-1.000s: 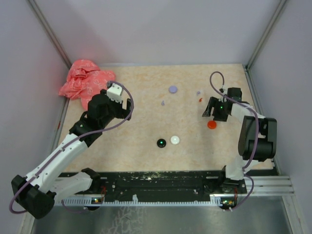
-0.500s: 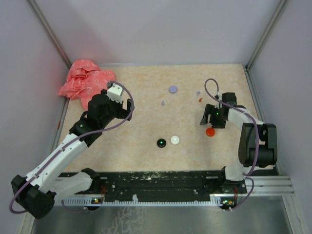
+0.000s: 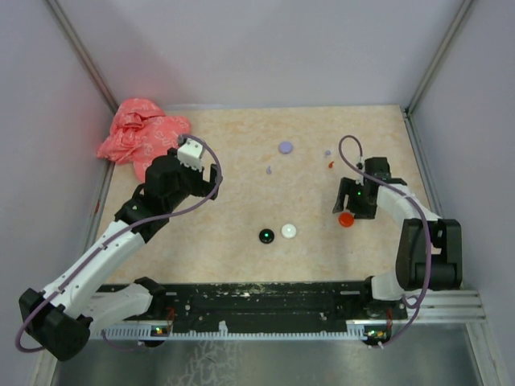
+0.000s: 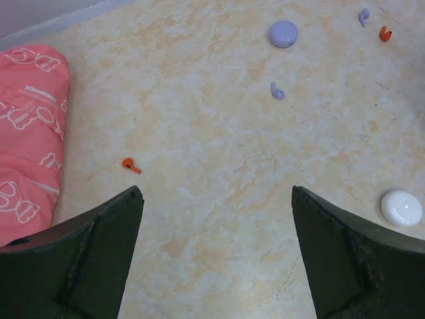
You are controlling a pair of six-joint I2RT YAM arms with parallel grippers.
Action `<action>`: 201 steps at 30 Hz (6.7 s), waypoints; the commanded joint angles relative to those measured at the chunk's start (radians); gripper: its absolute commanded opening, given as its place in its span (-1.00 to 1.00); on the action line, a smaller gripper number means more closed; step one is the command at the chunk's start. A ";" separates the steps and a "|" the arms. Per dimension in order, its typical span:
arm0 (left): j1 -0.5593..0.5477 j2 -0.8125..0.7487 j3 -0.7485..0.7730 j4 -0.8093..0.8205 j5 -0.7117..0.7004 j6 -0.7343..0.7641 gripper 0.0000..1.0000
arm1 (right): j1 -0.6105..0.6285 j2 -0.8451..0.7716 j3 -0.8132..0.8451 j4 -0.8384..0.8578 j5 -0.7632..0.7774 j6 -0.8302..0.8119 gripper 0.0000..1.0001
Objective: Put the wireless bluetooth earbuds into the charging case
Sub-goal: Move the charging case to the center of the board, then pick up the charging case at the center of the board, then open the charging case.
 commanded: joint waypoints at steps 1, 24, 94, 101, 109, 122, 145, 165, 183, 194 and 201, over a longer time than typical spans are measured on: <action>0.006 -0.007 -0.007 0.017 0.015 -0.012 0.93 | 0.010 -0.046 -0.025 -0.021 0.045 0.064 0.48; 0.006 -0.004 -0.006 0.020 0.024 -0.015 0.93 | 0.170 -0.104 -0.017 -0.045 0.231 0.107 0.48; 0.017 0.244 0.026 0.257 0.688 -0.530 0.68 | 0.816 -0.279 -0.018 0.544 0.371 -0.081 -0.13; 0.015 0.277 0.013 0.296 0.714 -0.562 0.49 | 0.860 -0.289 -0.052 0.635 0.356 -0.135 -0.13; 0.015 0.300 0.009 0.321 0.729 -0.574 0.26 | 0.896 -0.268 -0.055 0.684 0.346 -0.163 -0.13; 0.014 0.326 0.001 0.316 0.733 -0.551 -0.20 | 0.932 -0.227 -0.037 0.724 0.345 -0.180 -0.13; 0.013 0.329 0.023 0.249 0.740 -0.482 -0.42 | 0.949 -0.202 -0.027 0.751 0.362 -0.182 -0.08; 0.021 0.164 0.090 0.101 0.645 -0.123 -0.91 | 0.719 -0.416 -0.128 0.797 -0.124 -0.034 0.39; 0.018 0.143 0.226 -0.080 0.976 0.186 -0.83 | 0.635 -0.351 -0.137 1.014 -0.487 -0.123 0.43; -0.038 0.188 0.305 -0.213 0.954 0.271 -0.81 | 0.638 -0.296 -0.096 1.071 -0.612 -0.089 0.20; -0.061 0.193 0.327 -0.251 0.958 0.298 -0.83 | 0.637 -0.284 -0.102 1.104 -0.653 -0.079 -0.09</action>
